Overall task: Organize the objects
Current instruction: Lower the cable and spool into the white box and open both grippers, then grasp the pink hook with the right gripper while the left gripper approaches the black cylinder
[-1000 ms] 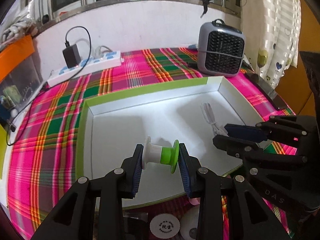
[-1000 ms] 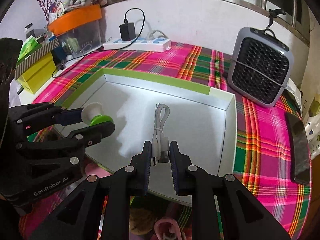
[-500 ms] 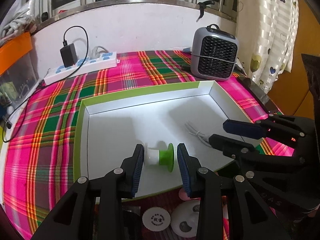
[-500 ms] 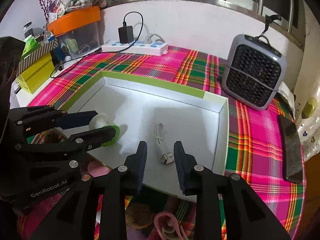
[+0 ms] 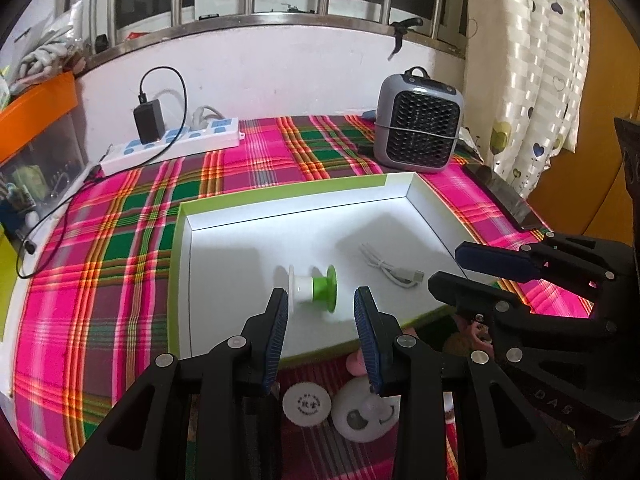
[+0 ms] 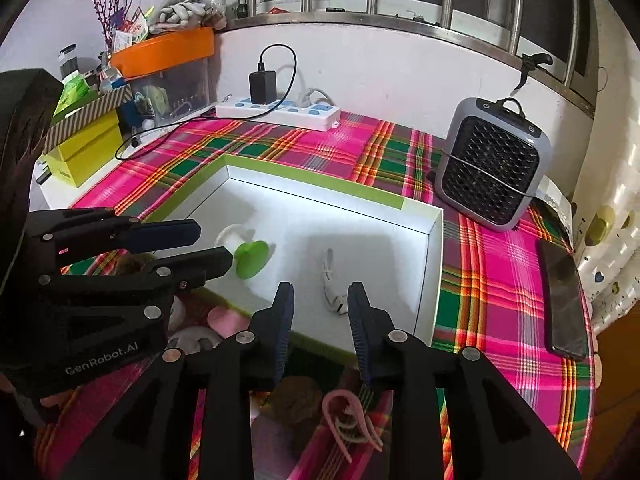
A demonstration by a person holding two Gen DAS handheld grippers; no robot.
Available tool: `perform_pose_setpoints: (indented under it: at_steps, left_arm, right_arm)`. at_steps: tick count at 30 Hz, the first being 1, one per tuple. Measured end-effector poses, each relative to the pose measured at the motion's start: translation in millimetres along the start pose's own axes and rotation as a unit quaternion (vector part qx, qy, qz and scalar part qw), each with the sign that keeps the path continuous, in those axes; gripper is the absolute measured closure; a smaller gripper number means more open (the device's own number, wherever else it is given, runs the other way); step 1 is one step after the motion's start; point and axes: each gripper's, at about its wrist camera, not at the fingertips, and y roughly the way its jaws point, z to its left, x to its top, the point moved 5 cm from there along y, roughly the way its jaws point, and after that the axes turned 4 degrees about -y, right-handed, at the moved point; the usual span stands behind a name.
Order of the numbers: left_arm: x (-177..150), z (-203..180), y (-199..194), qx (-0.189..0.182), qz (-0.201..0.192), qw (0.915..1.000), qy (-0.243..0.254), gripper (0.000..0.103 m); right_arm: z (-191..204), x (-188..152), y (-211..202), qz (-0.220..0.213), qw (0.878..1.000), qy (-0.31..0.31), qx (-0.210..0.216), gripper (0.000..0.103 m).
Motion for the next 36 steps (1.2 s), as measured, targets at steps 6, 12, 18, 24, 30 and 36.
perform_pose_setpoints:
  at_steps: [6,12,18,24,30,36]
  left_arm:
    - [-9.6,-0.8,-16.9,-0.005,-0.01,0.9999,0.001,0.07]
    - [-23.9,-1.5,-32.4,-0.009,-0.016,0.9998,0.005,0.07]
    - [-36.9,4.8,-46.7,-0.008,-0.024,0.9997,-0.002,0.071]
    - [-52.7,10.9,-55.0,-0.005,-0.021,0.9997,-0.009,0.071]
    - [-62.4,15.8,-56.8,-0.001,-0.017,0.9998,-0.014,0.071]
    - [-64.6,22.0,-59.0,0.005,-0.017,0.9997,-0.02,0.071]
  right_arm:
    - [4.3,-10.1,-18.8,-0.015,1.0,0.007,0.008,0.074]
    - [9.2,-24.9,-34.2,-0.021,0.999,0.015,0.019,0.074]
    - [8.8,-41.1,-48.4,-0.025,0.999,0.026,0.023,0.074]
    - [5.6,-57.4,-53.2,-0.019,0.999,0.039,0.025,0.074]
    - [2.1,-68.2,-53.2,-0.011,0.999,0.048,0.023,0.074]
    - [0.9,-72.2,-51.3,-0.008,0.998,0.049,0.025,0.07]
